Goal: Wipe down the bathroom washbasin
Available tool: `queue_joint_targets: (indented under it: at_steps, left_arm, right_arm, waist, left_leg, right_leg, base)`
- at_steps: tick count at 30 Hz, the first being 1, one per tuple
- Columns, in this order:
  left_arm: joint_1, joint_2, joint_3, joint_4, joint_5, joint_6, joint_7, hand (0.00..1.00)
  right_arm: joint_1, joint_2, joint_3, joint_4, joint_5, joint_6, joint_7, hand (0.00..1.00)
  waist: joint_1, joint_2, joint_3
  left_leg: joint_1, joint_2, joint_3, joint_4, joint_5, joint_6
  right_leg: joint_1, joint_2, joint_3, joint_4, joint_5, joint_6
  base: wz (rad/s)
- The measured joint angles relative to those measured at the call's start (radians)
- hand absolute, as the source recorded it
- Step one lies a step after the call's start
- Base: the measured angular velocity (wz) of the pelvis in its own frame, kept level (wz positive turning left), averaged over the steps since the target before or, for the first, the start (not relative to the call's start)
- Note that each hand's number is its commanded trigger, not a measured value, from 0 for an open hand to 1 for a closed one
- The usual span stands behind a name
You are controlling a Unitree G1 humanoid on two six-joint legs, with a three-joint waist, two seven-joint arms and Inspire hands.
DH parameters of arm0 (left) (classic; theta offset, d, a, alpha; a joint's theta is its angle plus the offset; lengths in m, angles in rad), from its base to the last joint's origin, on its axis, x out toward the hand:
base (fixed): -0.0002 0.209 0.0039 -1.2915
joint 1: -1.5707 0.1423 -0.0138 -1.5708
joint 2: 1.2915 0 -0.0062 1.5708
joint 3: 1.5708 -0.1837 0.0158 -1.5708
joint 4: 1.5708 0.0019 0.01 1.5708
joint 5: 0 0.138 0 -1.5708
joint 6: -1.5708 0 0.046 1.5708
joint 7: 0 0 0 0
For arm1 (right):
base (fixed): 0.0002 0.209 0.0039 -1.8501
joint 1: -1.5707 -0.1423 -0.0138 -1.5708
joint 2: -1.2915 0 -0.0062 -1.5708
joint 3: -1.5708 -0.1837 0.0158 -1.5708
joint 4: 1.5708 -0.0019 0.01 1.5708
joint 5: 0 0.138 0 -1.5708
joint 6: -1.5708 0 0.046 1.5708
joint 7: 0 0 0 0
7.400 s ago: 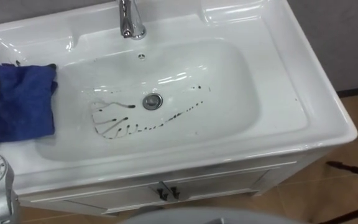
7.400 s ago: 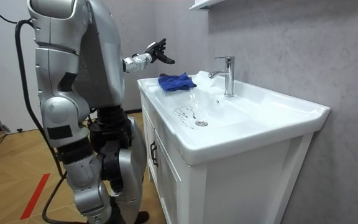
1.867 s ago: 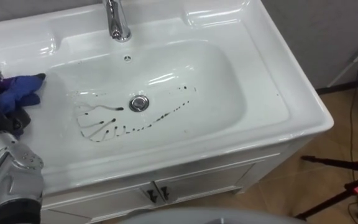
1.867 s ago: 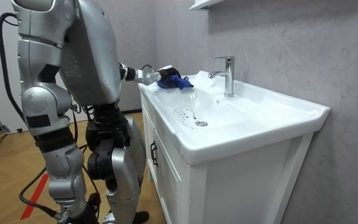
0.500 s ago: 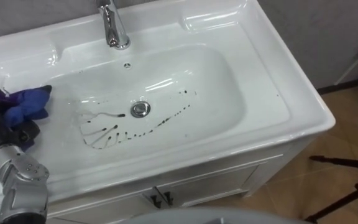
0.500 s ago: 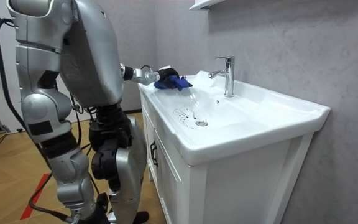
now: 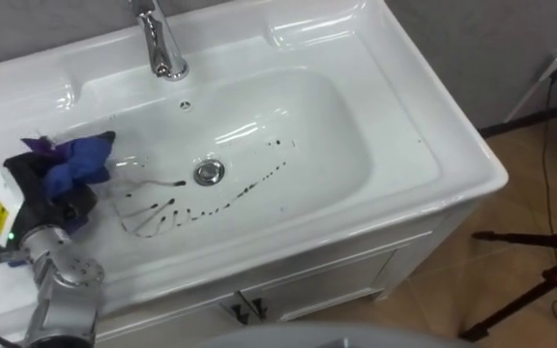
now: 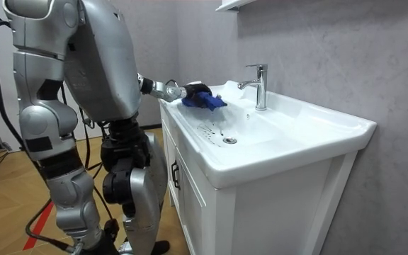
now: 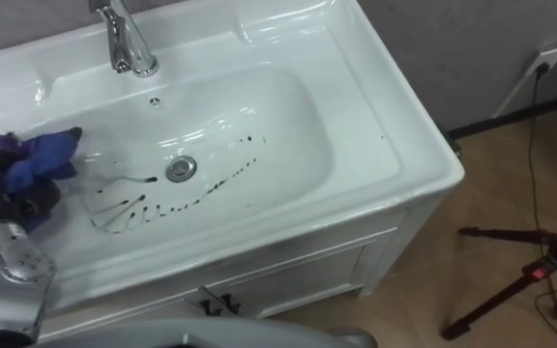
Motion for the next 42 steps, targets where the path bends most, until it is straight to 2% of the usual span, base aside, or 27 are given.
queue_joint_targets:
  at_steps: [2, 4, 7, 10, 14, 16, 22, 25, 31, 34, 38, 42]
  left_arm:
    - [-0.016, -0.001, -0.025, 0.013, -0.027, -0.009, -0.026, 1.00]
    - [-0.023, -0.001, -0.043, 0.013, -0.038, -0.015, -0.035, 1.00]
    - [-0.032, 0.000, -0.062, 0.011, -0.040, -0.030, -0.039, 1.00]
    - [-0.047, 0.000, -0.063, 0.011, -0.040, -0.056, -0.039, 1.00]
    - [-0.070, 0.000, -0.063, 0.011, -0.030, -0.093, -0.035, 1.00]
    - [-0.070, 0.000, -0.066, 0.013, -0.027, -0.098, -0.032, 1.00]
    - [-0.069, 0.000, -0.079, 0.046, 0.003, -0.094, -0.027, 1.00]
    - [-0.067, 0.000, -0.079, 0.057, 0.030, -0.085, -0.028, 1.00]
    - [-0.067, 0.000, -0.079, 0.057, 0.104, -0.072, -0.036, 1.00]
    - [-0.067, 0.003, -0.079, 0.057, 0.179, -0.057, -0.056, 1.00]
    - [-0.068, 0.011, -0.079, 0.085, 0.251, -0.048, -0.079, 1.00]
    - [-0.070, 0.020, -0.079, 0.100, 0.265, -0.021, -0.106, 1.00]
  right_arm:
    - [-0.004, 0.007, -0.002, 0.000, -0.007, -0.010, 0.000, 0.00]
    - [-0.004, 0.008, -0.002, 0.000, -0.011, -0.017, -0.002, 0.00]
    - [-0.020, 0.009, -0.003, 0.002, -0.012, -0.023, -0.013, 0.00]
    - [-0.024, 0.011, -0.004, 0.004, -0.021, -0.041, -0.024, 0.00]
    - [-0.032, 0.014, -0.011, 0.010, -0.020, -0.055, -0.029, 0.00]
    - [-0.031, 0.015, -0.011, 0.014, -0.020, -0.057, -0.027, 0.00]
    - [-0.027, 0.014, -0.011, 0.034, -0.020, -0.058, -0.011, 0.00]
    - [-0.027, 0.014, -0.011, 0.044, -0.024, -0.050, -0.002, 0.00]
    - [-0.030, 0.013, -0.011, 0.068, -0.043, -0.047, 0.021, 0.00]
    - [-0.040, 0.013, -0.015, 0.068, -0.052, -0.047, 0.029, 0.00]
    - [-0.042, 0.012, -0.033, 0.068, -0.081, -0.045, 0.032, 0.00]
    - [-0.048, 0.011, -0.033, 0.068, -0.086, -0.037, 0.032, 0.00]
  waist:
    - [-0.010, -0.011, 0.0043]
    - [-0.012, -0.013, -0.0002]
    - [-0.019, -0.015, 0.0009]
    - [-0.027, -0.007, 0.0019]
    - [-0.029, 0.001, 0.0000]
    - [-0.029, 0.007, 0.0020]
    - [-0.028, 0.022, 0.0071]
    - [-0.027, 0.025, 0.0050]
    - [-0.025, 0.022, -0.0063]
    - [-0.030, 0.017, -0.0081]
    - [-0.033, 0.009, -0.0069]
    - [-0.037, 0.019, -0.0017]
  left_leg:
    - [-0.009, 0.003, 0.003, 0.000, 0.000, 0.000]
    - [-0.012, 0.006, 0.017, 0.001, 0.000, 0.000]
    - [-0.027, 0.010, 0.024, 0.016, -0.002, 0.001]
    - [-0.030, 0.019, 0.025, 0.025, -0.013, 0.000]
    - [-0.023, 0.020, 0.028, 0.021, -0.014, 0.000]
    - [-0.017, 0.020, 0.029, 0.019, -0.014, 0.000]
    - [-0.022, 0.020, 0.033, 0.007, -0.015, 0.000]
    - [-0.021, 0.020, 0.037, 0.006, -0.014, 0.000]
    - [-0.022, 0.021, 0.049, 0.006, -0.014, 0.000]
    - [-0.022, 0.022, 0.050, 0.008, -0.014, 0.000]
    - [-0.023, 0.023, 0.049, 0.010, -0.014, 0.000]
    - [-0.030, 0.027, 0.049, 0.019, -0.017, -0.001]
  right_leg:
    - [-0.011, 0.003, 0.002, -0.001, 0.001, -0.002]
    - [-0.020, 0.005, 0.015, 0.000, 0.002, -0.003]
    - [-0.030, 0.007, 0.023, 0.000, 0.009, -0.003]
    - [-0.030, 0.014, 0.025, 0.000, 0.015, -0.004]
    - [-0.025, 0.015, 0.027, 0.001, 0.016, -0.004]
    - [-0.022, 0.015, 0.029, 0.001, 0.016, -0.004]
    - [-0.039, 0.015, 0.032, 0.010, 0.015, -0.004]
    - [-0.041, 0.015, 0.037, 0.007, 0.015, -0.004]
    - [-0.051, 0.015, 0.048, 0.019, 0.015, -0.003]
    - [-0.052, 0.015, 0.050, 0.018, 0.015, -0.003]
    - [-0.050, 0.016, 0.048, 0.018, 0.015, -0.003]
    - [-0.054, 0.019, 0.048, 0.017, 0.016, -0.004]
  base:
    - [-0.07]
    - [-0.18]
    - [-0.14]
    - [-0.06]
    - [0.00]
    - [0.00]
    - [-0.01]
    - [-0.05]
    - [-0.06]
    - [-0.04]
    - [0.00]
    - [0.00]
